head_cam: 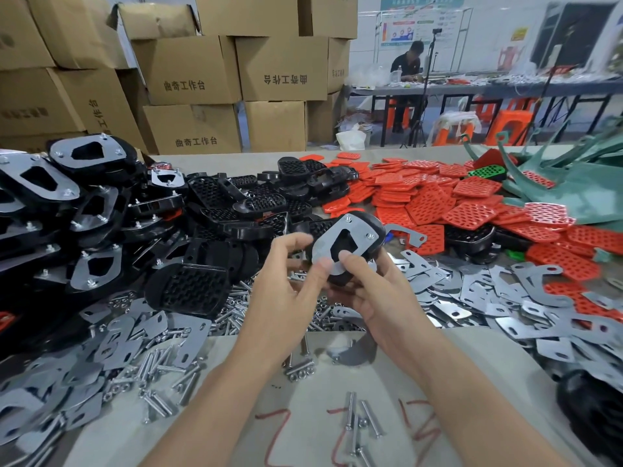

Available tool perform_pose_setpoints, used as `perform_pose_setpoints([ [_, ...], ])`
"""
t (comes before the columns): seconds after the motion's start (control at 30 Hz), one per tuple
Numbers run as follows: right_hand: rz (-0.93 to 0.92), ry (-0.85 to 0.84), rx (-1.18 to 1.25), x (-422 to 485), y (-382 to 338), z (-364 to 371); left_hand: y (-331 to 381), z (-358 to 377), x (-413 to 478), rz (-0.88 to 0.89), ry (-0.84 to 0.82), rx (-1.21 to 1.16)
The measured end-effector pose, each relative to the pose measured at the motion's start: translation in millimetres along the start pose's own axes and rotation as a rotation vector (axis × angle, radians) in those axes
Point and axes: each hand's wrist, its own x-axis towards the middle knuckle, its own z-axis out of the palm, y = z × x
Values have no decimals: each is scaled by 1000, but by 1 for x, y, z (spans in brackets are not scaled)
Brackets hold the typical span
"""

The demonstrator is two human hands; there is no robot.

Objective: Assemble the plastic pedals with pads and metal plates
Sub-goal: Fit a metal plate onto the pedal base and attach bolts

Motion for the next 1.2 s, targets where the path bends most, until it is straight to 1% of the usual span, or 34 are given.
perform_pose_setpoints([
  [0.13,-12,7,-21,0,1,1,-3,-1,1,70,-7,116],
  [0.23,-12,21,-14,1,2,0,-5,-3,0,70,-27,74],
  [0.33,-16,3,-16,0,3,-1,-3,-2,0,5,-2,16],
  [0.47,-25,-1,-33,1,3,-2,-6,0,3,50,-9,107],
  [0.57,-22,11,-21,1,3,-2,-6,-3,1,68,-33,100],
  [0.7,-23,-12,-16,1,3,-2,-2,0,1,-10,-24,27],
  [0.8,-27,-16,-26,1,4,-3,-6,1,3,58,-15,125],
  [0.9,-34,-11,-31,1,5,-4,-7,-3,0,91,-41,130],
  [0.93,-37,-17,-35,1,5,-4,-6,-3,0,85,-35,112],
  [1.03,-37,-34,-38,0,4,-4,-3,-1,1,-16,-32,18],
  [1.13,-42,-22,-33,1,4,-4,-6,1,4,28,-30,122],
  [1.2,-46,-6,-26,1,4,-4,-5,-1,2,62,-64,137],
])
